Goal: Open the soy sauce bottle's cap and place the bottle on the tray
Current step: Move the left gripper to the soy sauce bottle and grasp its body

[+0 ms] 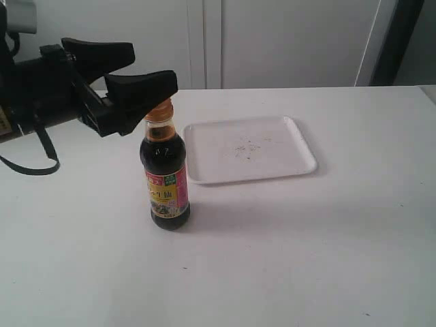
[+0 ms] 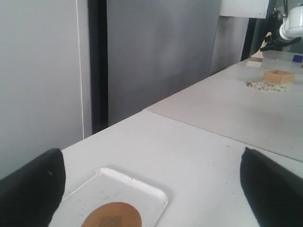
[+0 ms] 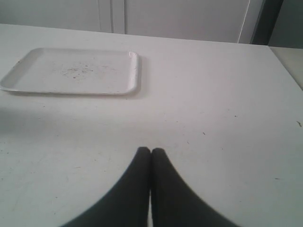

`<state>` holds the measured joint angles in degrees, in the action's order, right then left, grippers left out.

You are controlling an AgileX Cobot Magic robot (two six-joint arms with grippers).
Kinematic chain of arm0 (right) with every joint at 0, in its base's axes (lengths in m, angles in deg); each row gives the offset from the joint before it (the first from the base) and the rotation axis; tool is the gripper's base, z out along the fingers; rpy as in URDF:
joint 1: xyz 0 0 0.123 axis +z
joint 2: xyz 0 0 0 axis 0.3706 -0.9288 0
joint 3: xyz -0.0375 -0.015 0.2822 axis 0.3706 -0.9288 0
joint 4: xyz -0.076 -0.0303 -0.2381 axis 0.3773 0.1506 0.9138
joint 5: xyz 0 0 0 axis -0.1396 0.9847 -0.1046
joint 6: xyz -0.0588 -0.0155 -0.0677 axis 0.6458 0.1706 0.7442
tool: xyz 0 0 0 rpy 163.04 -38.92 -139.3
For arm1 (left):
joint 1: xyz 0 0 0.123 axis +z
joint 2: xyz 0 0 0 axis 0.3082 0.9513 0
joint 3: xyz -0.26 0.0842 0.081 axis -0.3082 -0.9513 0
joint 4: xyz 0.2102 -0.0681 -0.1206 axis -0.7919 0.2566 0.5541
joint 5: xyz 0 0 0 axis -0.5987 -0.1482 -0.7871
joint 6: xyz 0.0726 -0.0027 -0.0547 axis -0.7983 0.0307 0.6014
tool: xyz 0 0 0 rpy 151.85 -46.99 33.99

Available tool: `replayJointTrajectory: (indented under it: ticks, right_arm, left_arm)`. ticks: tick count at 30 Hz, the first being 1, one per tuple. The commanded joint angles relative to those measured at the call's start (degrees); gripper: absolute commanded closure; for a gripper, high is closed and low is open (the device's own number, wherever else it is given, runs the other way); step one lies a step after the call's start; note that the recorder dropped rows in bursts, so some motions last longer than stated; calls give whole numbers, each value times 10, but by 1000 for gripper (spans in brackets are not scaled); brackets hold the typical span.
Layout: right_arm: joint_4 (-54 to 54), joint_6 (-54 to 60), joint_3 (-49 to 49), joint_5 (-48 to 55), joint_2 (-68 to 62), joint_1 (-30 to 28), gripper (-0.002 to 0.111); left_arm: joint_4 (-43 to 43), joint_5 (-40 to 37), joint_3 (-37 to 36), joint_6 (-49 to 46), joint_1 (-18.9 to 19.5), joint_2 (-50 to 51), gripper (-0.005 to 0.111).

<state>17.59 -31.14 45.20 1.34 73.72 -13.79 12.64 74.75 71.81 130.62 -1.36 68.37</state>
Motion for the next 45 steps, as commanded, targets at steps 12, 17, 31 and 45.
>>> replayJointTrajectory:
  ticks: [12, 17, 31, 45]
  right_arm:
    - [2, -2, -3, -4, 3, 0, 108]
    - [2, -2, -3, -4, 3, 0, 108]
    - [2, -2, -3, -4, 3, 0, 108]
    - [2, -2, -3, -4, 3, 0, 108]
  left_arm:
    - [-4, 36, 11, -69, -3, 103, 5]
    - [0, 36, 11, -78, -3, 135, 5]
    - [-2, 68, 9, -109, -3, 212, 5]
    - [-3, 79, 9, -141, -3, 277, 5]
